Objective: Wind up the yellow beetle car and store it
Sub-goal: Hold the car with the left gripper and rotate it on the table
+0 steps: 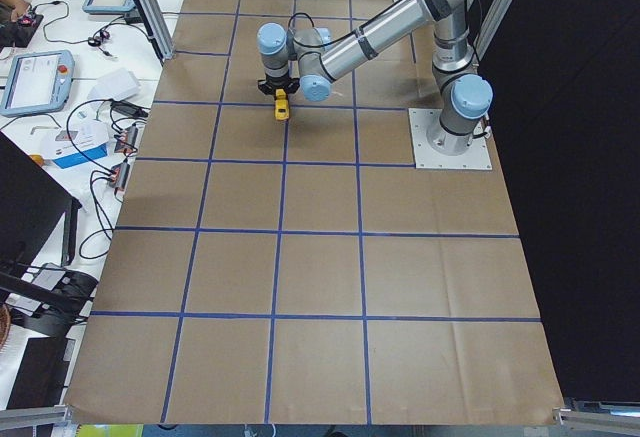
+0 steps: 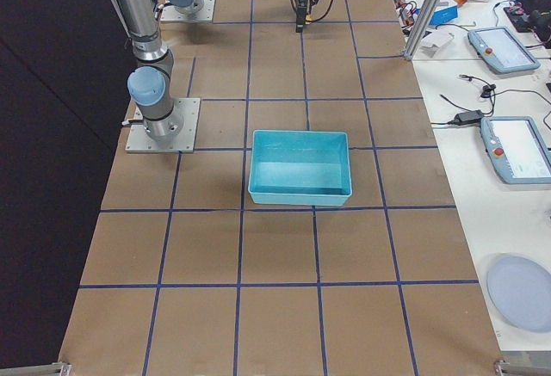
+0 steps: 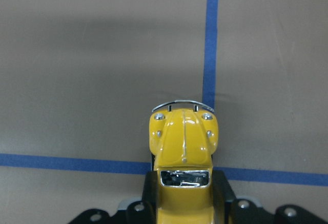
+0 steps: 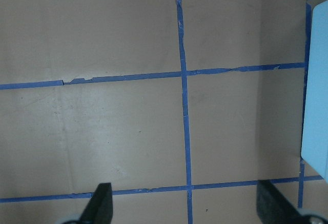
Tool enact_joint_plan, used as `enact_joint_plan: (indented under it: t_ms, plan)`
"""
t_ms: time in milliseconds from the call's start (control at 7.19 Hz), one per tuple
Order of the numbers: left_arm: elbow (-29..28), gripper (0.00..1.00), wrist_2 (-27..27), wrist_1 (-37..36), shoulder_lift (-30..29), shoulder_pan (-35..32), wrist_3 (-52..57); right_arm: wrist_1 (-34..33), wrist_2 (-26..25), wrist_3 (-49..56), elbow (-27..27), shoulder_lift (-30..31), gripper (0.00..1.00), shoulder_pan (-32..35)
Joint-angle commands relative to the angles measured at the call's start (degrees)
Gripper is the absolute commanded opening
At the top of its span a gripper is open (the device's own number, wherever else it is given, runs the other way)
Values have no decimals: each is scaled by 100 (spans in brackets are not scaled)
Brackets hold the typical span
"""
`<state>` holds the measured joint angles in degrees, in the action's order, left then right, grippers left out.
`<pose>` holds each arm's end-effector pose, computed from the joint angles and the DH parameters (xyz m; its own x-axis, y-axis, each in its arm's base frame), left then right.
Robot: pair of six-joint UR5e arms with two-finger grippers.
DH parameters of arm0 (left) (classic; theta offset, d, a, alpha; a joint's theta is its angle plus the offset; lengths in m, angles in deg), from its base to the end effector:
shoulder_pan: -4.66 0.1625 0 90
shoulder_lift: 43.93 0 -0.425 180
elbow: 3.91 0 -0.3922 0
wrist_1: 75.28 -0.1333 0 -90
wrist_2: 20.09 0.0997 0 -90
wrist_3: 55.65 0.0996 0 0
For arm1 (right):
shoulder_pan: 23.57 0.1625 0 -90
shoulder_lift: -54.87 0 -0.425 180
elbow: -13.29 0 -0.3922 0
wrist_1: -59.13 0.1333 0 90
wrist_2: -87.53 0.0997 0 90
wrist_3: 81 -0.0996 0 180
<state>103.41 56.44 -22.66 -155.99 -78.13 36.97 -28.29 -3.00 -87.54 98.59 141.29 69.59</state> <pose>-0.0851 -0.5743 0.2073 -0.0812 0.9964 0.0242 0.9685 0.0847 -0.2341 0.1606 -0.5077 0.4922 -0.9982 0.0587 0.0121 0.0590 0.9980 0.0243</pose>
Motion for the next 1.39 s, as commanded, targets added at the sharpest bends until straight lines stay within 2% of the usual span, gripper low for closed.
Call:
enact_joint_plan:
  t_ms: [0, 1253]
  plan:
    - [9, 22, -16, 90, 9, 227, 325, 6, 0, 4, -5, -2, 100, 0]
    - [26, 22, -24, 170, 9, 518, 617, 15, -9, -5, 13, -2, 100, 9]
